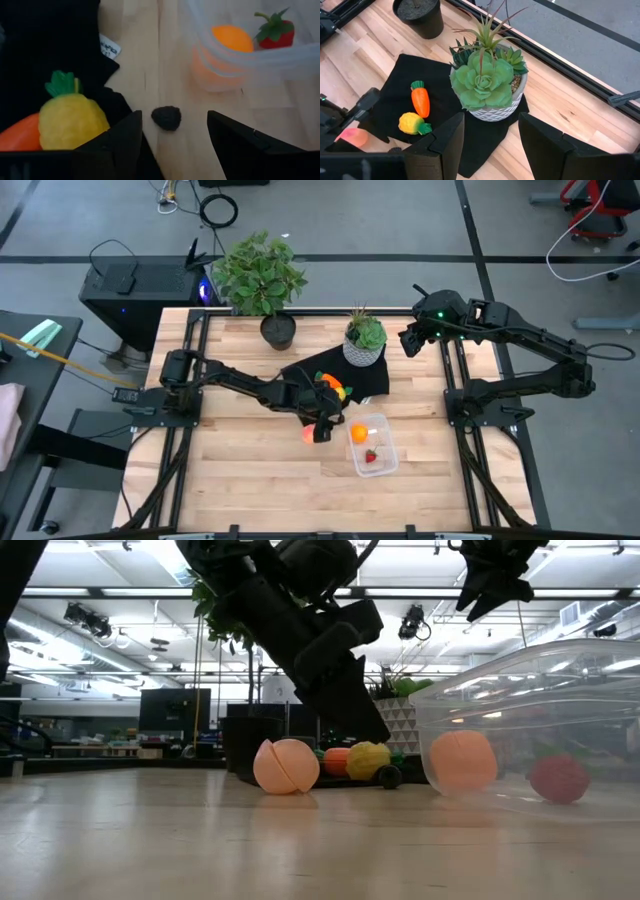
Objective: Pick and placing Produce into tupperware
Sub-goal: Put the blackberry into the transparent bin
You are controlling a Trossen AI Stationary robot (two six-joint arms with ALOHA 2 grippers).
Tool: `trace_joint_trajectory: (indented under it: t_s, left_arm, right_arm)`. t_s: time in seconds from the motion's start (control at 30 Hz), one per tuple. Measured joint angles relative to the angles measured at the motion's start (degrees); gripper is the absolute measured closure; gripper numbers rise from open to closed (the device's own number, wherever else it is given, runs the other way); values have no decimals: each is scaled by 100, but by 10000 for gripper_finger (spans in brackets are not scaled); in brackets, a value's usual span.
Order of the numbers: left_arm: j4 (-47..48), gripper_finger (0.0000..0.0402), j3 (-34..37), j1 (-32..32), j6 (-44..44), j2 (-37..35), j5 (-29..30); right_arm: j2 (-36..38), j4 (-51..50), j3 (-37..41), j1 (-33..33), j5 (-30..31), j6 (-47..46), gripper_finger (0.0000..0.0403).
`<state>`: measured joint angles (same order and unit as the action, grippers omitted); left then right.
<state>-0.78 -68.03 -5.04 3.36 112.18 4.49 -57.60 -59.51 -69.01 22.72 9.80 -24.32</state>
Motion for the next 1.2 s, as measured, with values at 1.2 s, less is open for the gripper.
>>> trace_joint_trajectory:
  t_s: [1.2]
  left_arm:
    - [-525,170,0,77,3,343,-262]
  right_arm:
    - [-2,-4,0,0,0,-15,208]
